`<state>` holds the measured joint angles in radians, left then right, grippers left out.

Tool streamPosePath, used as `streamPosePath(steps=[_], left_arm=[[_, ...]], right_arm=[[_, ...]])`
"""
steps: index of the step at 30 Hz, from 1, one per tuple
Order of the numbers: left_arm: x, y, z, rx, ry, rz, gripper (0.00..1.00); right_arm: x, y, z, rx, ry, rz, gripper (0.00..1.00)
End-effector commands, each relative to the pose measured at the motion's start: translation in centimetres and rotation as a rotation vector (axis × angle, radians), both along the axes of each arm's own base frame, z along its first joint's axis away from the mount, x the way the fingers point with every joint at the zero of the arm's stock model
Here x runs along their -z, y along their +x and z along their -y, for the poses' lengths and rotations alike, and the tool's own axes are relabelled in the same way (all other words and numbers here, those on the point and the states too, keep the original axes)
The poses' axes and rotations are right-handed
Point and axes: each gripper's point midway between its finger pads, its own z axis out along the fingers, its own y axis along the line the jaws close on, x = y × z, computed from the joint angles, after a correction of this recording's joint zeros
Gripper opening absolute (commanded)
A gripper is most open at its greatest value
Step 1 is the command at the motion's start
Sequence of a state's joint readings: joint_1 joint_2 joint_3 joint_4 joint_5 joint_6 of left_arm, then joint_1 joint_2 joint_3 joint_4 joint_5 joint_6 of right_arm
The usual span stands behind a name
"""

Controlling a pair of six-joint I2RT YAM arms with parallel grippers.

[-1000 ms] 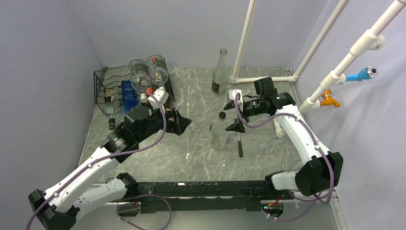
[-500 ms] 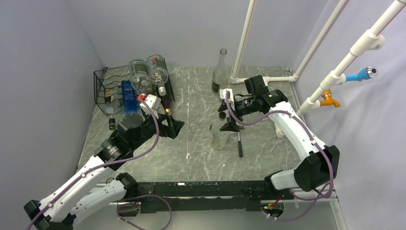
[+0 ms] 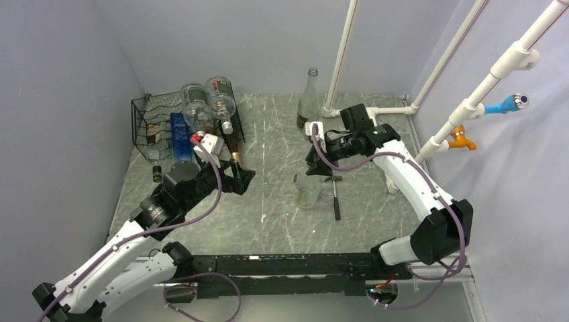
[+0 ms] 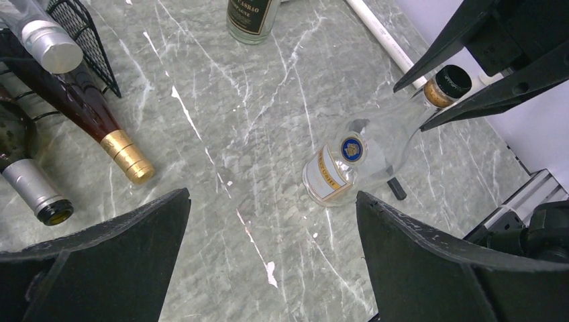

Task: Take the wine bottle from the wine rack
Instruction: Pick up the wine bottle from the center of the board, then place the wine bottle at the center of the board.

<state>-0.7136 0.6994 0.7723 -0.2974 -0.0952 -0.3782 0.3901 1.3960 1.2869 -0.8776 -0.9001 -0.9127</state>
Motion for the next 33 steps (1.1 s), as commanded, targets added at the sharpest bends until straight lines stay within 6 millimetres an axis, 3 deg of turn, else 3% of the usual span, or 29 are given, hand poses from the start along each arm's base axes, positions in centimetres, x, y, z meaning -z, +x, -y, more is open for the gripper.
streamPosePath(steps=[1, 9, 11, 25, 33], left_arm=[[-0.7, 0.3, -0.5, -0.022, -0.001, 0.04, 1.0], [-0.8, 0.4, -1.2, -0.047, 0.016, 0.057, 0.99], [-0.9, 0.5, -1.4, -0.056, 0.022, 0.062, 0.99], [-1.5, 0.1, -3.5, -0.12, 0.049, 0.104, 0.99], [-1.5, 0.1, -4.3, -0.145, 0.064, 0.11, 1.0]], right_arm=[[-2.1, 0.9, -0.9, -0.006, 0.045, 0.044, 0.43], [-3.7, 1.8, -1.4, 0.001, 0.062, 0.041, 0.05], [-4.5, 2.6, -1.6, 0.02, 0.063, 0.051, 0.0], [-10.7, 12.1, -4.3, 0.209, 0.12, 0.105, 0.0], [-12.1, 17.5, -6.6, 0.335, 0.137, 0.154, 0.0]])
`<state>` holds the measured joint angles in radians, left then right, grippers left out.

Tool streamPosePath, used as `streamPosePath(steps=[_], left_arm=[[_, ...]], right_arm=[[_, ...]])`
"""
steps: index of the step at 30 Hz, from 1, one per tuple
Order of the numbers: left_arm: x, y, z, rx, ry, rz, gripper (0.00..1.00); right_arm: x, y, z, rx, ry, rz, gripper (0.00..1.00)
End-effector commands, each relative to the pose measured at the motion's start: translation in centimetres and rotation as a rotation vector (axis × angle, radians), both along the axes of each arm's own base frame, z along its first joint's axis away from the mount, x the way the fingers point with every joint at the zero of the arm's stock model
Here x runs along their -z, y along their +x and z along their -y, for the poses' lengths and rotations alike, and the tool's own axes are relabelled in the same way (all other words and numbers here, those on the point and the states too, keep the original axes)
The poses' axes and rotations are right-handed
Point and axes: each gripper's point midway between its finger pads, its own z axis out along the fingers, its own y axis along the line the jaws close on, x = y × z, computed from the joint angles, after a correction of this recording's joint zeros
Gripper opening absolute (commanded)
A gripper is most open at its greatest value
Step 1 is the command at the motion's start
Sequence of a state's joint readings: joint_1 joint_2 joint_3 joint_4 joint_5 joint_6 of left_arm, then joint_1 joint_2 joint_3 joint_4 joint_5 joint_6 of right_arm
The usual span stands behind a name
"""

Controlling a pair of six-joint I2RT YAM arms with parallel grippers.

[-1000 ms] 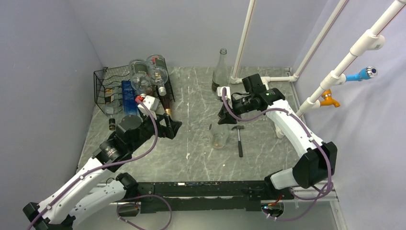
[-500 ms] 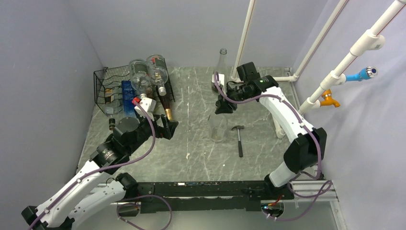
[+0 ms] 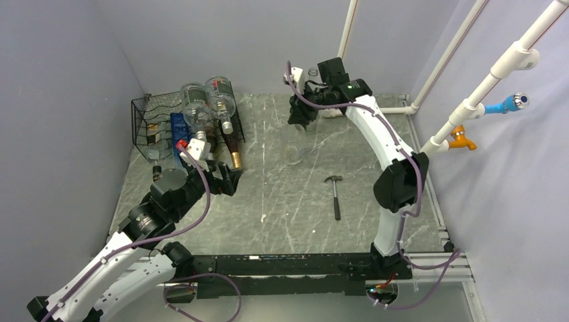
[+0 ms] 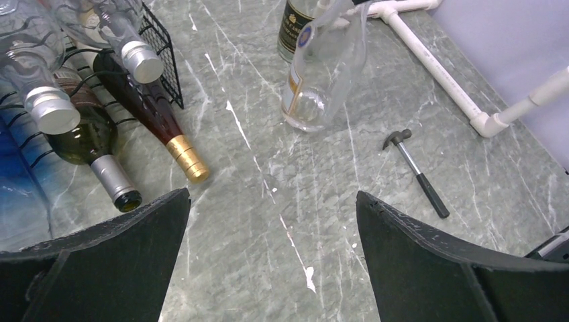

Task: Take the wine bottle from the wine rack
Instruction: Place the wine bottle at the center of the board.

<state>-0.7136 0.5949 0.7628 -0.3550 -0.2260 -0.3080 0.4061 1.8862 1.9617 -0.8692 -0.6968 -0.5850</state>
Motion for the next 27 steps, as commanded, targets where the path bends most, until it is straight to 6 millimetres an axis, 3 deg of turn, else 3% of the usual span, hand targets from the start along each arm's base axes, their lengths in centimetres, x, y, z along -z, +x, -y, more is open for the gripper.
streamPosePath(steps=[1, 12, 19, 27], left_arm=[[-0.8, 0.3, -0.8, -0.034, 0.011, 0.03, 1.0], [-0.3, 0.2, -1.5, -0.062, 0.022, 0.016, 1.0], [-0.3, 0.2, -1.8, -0.077, 0.031, 0.014, 1.0], [-0.2, 0.4, -1.8, -0.082, 0.039, 0.012, 0.99]], right_arm=[[-7.7, 3.6, -2.5, 0.064, 0.126, 0.216, 0.0], [-9.7, 10.5, -4.1, 0.26, 0.162, 0.356, 0.0], [-10.1, 12.9, -4.8, 0.341, 0.175, 0.414, 0.0], [-8.8, 14.9, -4.9, 0.393, 0.161, 0.442, 0.0]])
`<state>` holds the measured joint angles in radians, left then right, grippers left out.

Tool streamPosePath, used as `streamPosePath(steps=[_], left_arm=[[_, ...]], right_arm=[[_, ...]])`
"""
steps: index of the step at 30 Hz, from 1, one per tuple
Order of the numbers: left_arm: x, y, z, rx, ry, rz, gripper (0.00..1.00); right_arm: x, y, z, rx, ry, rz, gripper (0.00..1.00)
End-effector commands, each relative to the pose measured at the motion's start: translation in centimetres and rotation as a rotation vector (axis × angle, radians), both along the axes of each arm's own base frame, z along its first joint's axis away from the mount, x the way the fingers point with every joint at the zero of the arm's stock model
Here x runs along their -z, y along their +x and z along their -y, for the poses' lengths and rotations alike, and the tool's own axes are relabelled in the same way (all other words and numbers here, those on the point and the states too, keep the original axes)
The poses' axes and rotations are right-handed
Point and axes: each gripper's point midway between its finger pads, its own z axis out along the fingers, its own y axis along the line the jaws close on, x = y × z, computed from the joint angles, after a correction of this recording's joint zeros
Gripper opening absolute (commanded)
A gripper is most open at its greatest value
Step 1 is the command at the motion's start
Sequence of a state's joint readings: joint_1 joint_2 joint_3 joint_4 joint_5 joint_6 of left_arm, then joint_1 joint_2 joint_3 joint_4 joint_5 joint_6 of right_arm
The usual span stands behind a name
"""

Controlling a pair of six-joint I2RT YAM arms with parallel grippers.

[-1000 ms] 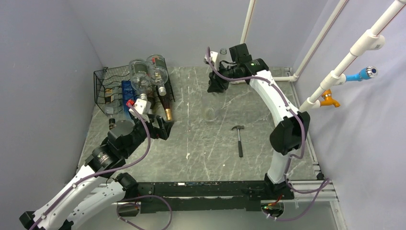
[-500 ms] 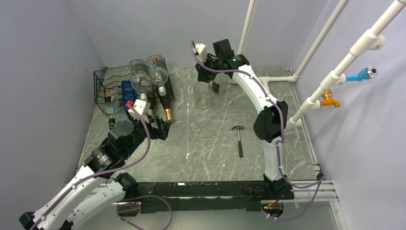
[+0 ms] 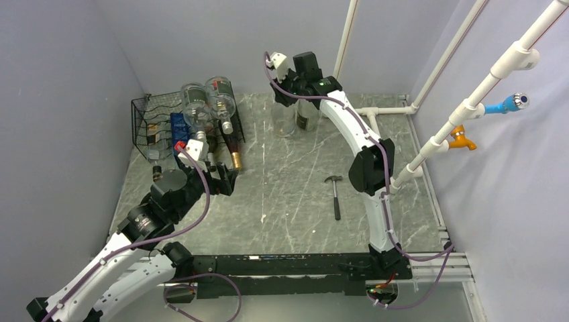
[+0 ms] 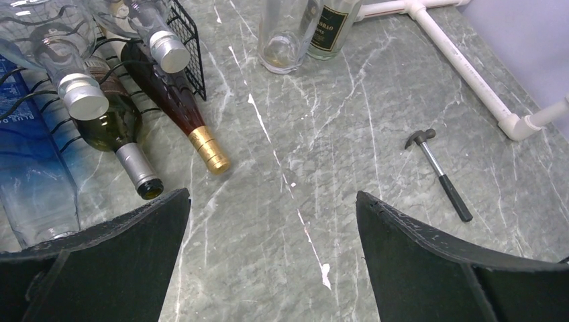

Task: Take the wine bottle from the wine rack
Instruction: Place the wine bottle at the center of the board.

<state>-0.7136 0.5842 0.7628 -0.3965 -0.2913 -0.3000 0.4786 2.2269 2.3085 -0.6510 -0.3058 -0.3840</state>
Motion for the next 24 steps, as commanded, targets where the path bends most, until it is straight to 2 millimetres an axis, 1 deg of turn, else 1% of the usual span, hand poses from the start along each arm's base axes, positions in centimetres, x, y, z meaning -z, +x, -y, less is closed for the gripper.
streamPosePath(steps=[1, 3, 5, 8, 10, 12, 14, 18, 21, 24], left_arm=[[-0.8, 0.2, -0.4, -0.019, 0.002, 0.021, 1.0], [-0.8, 0.2, -0.4, -0.017, 0.001, 0.02, 0.99], [-0.8, 0.2, -0.4, -0.018, 0.0, 0.019, 0.99], [-0.8, 0.2, -0.5, -0.02, -0.001, 0.021, 1.0], [-0.9, 0.2, -0.5, -0.021, -0.002, 0.024, 1.0], [-1.0, 0.2, -0.4, -0.019, -0.002, 0.024, 0.99], [-1.2, 0.2, -0.4, -0.018, -0.003, 0.025, 1.0], [-1.3, 0.1, -0.3, -0.012, -0.01, 0.025, 1.0], [-1.5, -0.1, -0.3, -0.008, -0.022, 0.027, 1.0], [-1.7, -0.2, -0.2, 0.001, -0.028, 0.028, 0.99]], right_arm=[[-10.8, 2.7, -1.1, 0.033, 0.154, 0.314, 0.02], [-10.5, 2.9, -1.1, 0.036, 0.152, 0.313, 0.05], [-10.2, 3.1, -1.1, 0.042, 0.149, 0.312, 0.1], [-9.9, 3.2, -1.1, 0.045, 0.145, 0.311, 0.2], [-10.0, 3.2, -1.0, 0.046, 0.145, 0.31, 0.31], [-10.1, 3.1, -1.0, 0.046, 0.147, 0.31, 0.39], [-10.4, 3.0, -0.9, 0.045, 0.15, 0.313, 0.46], [-11.2, 2.6, -0.9, 0.042, 0.153, 0.323, 0.56], [-11.8, 2.3, -0.8, 0.037, 0.156, 0.332, 0.62], [-13.0, 1.5, -0.8, 0.01, 0.161, 0.346, 0.68]])
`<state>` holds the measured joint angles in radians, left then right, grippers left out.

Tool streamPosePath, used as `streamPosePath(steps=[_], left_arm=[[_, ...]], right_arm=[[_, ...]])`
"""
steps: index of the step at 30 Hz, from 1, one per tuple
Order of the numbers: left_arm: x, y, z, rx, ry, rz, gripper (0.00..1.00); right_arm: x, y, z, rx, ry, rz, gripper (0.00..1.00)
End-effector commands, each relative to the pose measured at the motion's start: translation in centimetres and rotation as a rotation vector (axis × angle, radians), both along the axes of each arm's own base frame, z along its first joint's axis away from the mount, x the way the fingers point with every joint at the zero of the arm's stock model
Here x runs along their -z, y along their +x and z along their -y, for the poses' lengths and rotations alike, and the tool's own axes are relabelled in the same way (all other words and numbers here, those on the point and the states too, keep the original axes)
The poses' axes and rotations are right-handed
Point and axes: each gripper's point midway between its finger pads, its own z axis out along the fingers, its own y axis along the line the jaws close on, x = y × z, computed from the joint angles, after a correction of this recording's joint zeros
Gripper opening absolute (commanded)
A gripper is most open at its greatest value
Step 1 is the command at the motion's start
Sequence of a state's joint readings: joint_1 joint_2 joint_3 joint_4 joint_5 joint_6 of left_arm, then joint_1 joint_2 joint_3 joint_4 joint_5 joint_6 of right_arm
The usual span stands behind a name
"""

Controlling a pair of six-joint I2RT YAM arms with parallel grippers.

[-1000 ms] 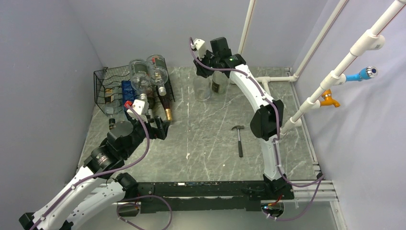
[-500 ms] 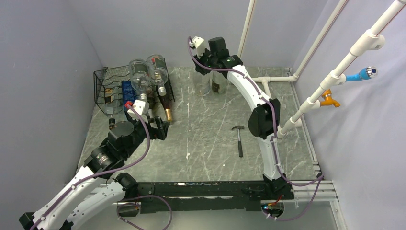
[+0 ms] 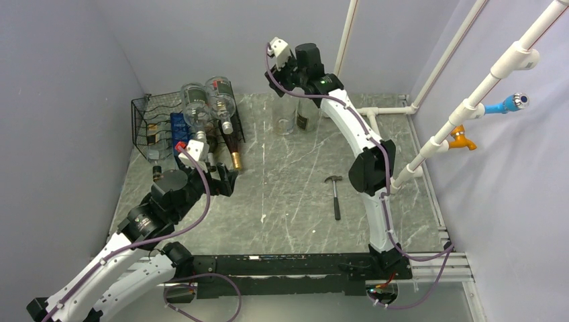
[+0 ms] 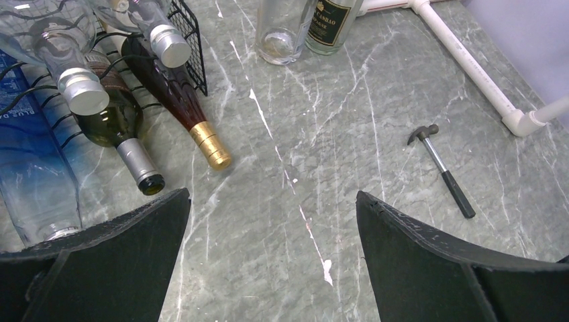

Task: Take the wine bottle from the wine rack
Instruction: Place the wine bottle at the center of the board.

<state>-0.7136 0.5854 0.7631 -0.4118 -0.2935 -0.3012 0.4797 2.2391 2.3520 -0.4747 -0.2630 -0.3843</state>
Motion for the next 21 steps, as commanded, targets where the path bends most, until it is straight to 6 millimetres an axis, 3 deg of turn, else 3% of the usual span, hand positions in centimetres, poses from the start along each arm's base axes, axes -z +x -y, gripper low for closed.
streamPosePath(steps=[1, 6, 12, 21], left_arm=[[-2.2, -0.2, 0.0, 0.009, -0.041, 0.043, 0.99], [-2.4, -0.5, 0.6, 0.048, -0.056, 0.046, 0.99], [-2.1, -0.7, 1.0, 0.069, -0.059, 0.026, 0.99], [-2.0, -1.0, 1.1, 0.075, -0.073, 0.022, 1.0]], right_arm=[[-8.8, -2.0, 0.0, -0.038, 0.077, 0.165, 0.7], [-12.2, -4.4, 0.2, -0.107, 0.085, 0.203, 0.82], [-15.3, -9.5, 0.3, -0.254, 0.09, 0.206, 0.94], [-15.2, -17.3, 1.0, -0.455, 0.097, 0.101, 0.97]])
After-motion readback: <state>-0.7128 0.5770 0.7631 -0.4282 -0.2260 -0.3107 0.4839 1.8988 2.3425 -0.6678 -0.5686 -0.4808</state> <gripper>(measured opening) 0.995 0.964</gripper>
